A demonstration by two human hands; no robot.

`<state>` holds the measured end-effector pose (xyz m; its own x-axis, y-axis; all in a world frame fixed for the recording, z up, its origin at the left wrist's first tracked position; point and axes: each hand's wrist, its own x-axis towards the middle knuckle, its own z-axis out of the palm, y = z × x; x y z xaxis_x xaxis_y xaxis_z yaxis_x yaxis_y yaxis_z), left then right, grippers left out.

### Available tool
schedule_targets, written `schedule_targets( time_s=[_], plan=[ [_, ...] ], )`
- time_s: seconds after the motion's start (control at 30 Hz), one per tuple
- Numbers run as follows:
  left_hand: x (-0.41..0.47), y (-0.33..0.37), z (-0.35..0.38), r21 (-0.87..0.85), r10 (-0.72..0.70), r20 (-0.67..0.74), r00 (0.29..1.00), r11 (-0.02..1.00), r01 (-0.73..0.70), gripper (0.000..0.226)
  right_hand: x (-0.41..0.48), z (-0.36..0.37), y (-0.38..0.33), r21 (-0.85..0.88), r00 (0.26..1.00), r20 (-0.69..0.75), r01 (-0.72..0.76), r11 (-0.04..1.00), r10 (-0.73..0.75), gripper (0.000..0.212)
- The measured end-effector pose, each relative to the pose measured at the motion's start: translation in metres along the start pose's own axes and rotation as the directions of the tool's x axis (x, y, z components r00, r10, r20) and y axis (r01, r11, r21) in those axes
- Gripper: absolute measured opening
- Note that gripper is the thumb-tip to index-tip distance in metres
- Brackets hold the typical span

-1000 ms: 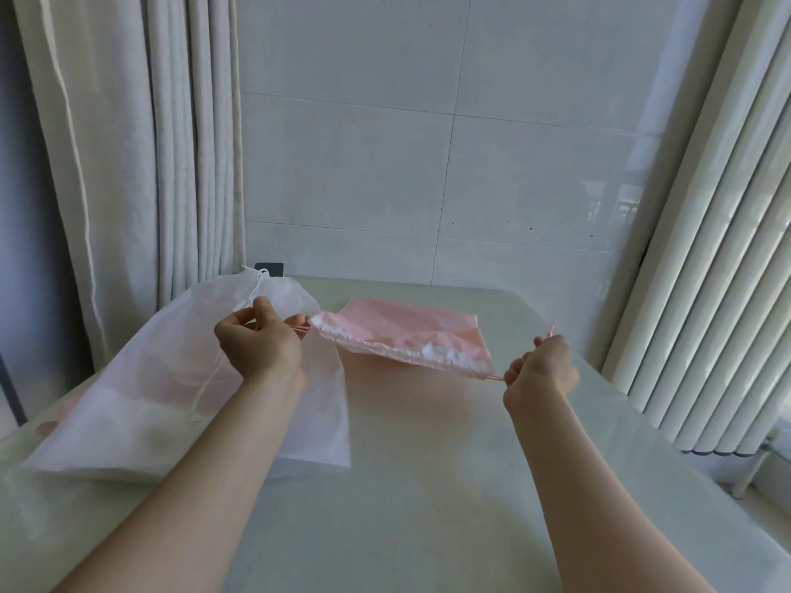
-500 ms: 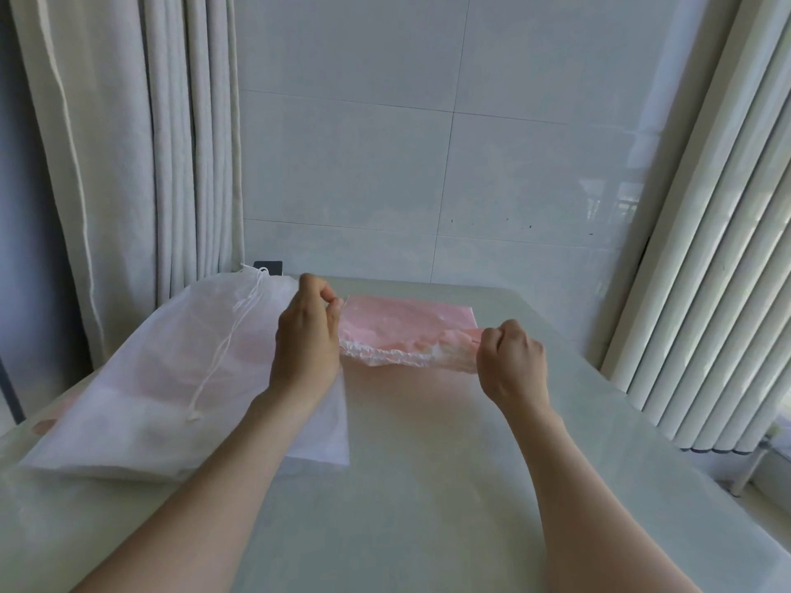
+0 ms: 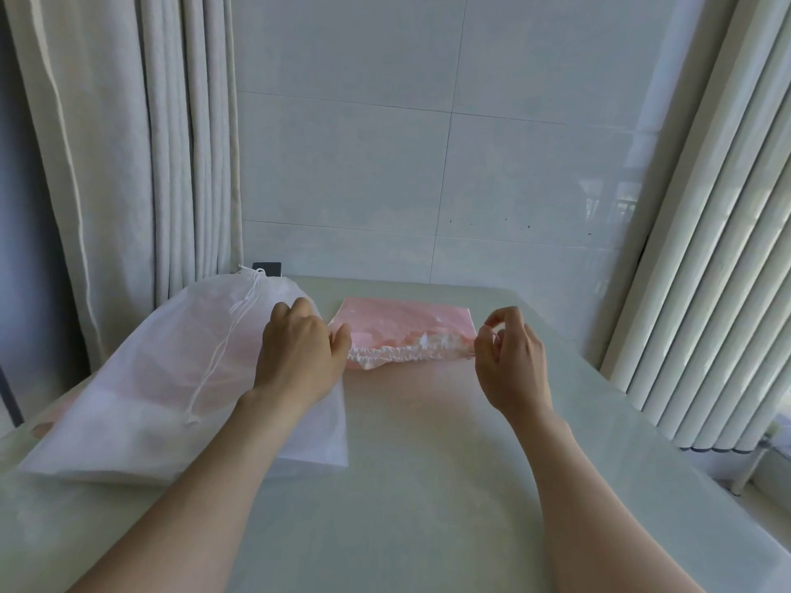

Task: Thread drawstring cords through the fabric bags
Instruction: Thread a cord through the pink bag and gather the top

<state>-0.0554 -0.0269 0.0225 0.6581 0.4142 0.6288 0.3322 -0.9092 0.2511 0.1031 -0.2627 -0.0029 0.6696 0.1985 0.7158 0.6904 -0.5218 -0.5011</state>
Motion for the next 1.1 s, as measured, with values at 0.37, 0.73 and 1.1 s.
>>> schedule_targets(
  time_s=[0.37, 0.73, 1.1],
  plan=[
    [0.004, -0.004, -0.003, -0.053, -0.111, -0.07, 0.991, 0.993, 0.108, 0.059, 0.0, -0.01, 0.007, -0.388, 0.98, -0.09, -0.201, 0.9, 0.18, 0.04],
    [0.0, -0.004, 0.008, 0.094, 0.02, -0.095, 0.995, 0.996, -0.011, 0.044, -0.005, -0.001, 0.018, -0.553, 0.932, 0.147, -0.201, 0.809, 0.332, 0.042],
    [-0.013, 0.026, 0.005, 0.109, 0.069, 0.108, 0.992, 0.991, -0.08, 0.05, -0.004, -0.013, -0.037, -0.057, 0.946, 0.324, -0.011, 0.998, 0.028, 0.039]
  ],
)
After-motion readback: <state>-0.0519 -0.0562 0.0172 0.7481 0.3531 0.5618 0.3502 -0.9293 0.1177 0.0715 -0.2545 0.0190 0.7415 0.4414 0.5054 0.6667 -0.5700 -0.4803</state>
